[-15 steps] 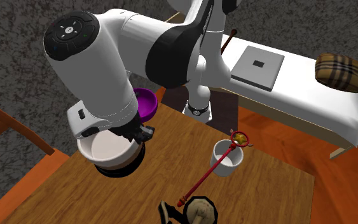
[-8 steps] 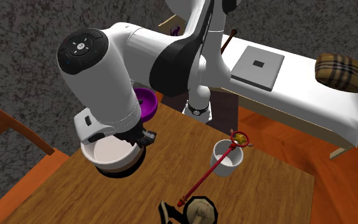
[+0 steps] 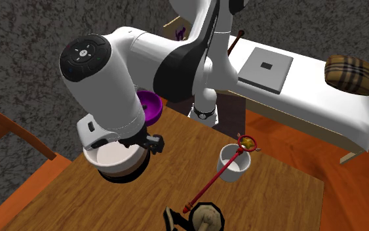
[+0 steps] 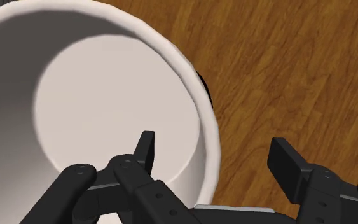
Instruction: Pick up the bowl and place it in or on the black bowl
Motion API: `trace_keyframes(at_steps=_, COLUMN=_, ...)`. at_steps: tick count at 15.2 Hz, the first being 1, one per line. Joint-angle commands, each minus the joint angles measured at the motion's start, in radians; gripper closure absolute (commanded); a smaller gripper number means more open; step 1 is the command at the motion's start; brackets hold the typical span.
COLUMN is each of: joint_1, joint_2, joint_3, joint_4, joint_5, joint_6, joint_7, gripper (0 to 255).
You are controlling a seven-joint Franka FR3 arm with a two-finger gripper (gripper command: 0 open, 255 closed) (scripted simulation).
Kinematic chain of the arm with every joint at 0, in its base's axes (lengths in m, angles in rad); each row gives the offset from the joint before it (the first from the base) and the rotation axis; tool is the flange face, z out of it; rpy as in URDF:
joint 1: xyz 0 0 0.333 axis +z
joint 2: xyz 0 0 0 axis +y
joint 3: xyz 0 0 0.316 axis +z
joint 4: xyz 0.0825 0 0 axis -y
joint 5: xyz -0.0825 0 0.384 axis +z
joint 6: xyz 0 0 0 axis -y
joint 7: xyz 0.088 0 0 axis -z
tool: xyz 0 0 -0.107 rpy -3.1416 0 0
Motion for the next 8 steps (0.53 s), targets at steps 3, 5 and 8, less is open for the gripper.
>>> trace_keyframes(at_steps=3, joint_1=0.000, joint_2=0.001, joint_3=0.000, joint_4=0.002, joint_5=0.000, joint_6=-0.002, joint_7=-0.001, gripper=0)
trace_keyframes(at_steps=5, joint_1=0.002, joint_2=0.013, joint_3=0.003, joint_4=0.080, joint_5=0.004, joint_6=-0.069, joint_7=-0.004, gripper=0)
trace_keyframes(at_steps=8, joint_1=0.005, joint_2=0.028, joint_3=0.005, joint_4=0.155, joint_5=0.008, joint_6=-0.129, joint_7=-0.007, gripper=0)
